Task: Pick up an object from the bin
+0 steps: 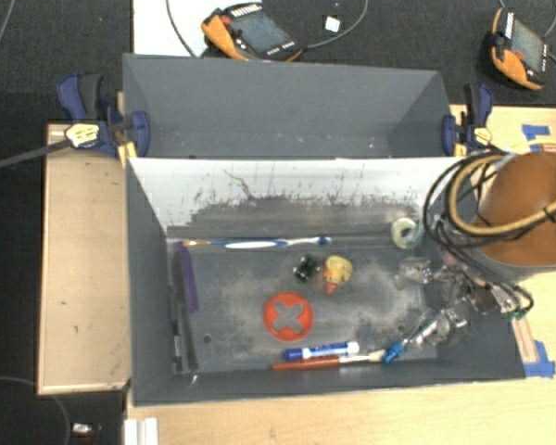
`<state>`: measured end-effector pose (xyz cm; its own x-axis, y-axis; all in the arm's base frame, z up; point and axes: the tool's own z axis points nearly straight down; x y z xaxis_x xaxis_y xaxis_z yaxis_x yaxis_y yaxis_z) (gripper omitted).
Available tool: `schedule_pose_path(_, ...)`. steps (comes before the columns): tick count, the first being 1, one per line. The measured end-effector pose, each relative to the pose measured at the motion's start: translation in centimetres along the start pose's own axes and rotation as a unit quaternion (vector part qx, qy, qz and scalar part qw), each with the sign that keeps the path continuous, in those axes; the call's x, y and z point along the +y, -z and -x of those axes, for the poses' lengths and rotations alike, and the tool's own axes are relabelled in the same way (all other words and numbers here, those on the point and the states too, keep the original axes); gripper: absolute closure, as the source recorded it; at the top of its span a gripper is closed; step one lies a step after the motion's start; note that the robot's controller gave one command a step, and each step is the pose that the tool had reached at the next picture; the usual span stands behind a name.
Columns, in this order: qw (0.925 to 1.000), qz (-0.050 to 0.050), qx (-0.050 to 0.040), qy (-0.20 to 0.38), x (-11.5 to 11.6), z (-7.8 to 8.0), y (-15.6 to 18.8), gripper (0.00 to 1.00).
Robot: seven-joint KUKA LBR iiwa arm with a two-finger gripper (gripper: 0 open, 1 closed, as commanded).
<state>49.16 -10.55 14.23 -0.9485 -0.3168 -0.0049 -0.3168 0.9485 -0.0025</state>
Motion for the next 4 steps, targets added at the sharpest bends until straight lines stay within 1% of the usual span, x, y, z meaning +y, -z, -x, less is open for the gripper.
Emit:
schedule_pose_path(1, 0.9994, -0.002, -0.0034, 0.034, -1.8, -1.9, 1.9, 0.0)
schedule_pose_path(2, 0.9998, 0.001, 0.0011, 0.021, -0.9, -1.7, -2.6, 0.0)
schedule_pose_path(3, 0.9869, -0.005, -0.0061, 0.161, -1.8, -1.7, -7.1, 0.0)
schedule_pose_path(4, 0.9955, -0.001, -0.0033, 0.095, -1.1, -1.5, -7.2, 1.0)
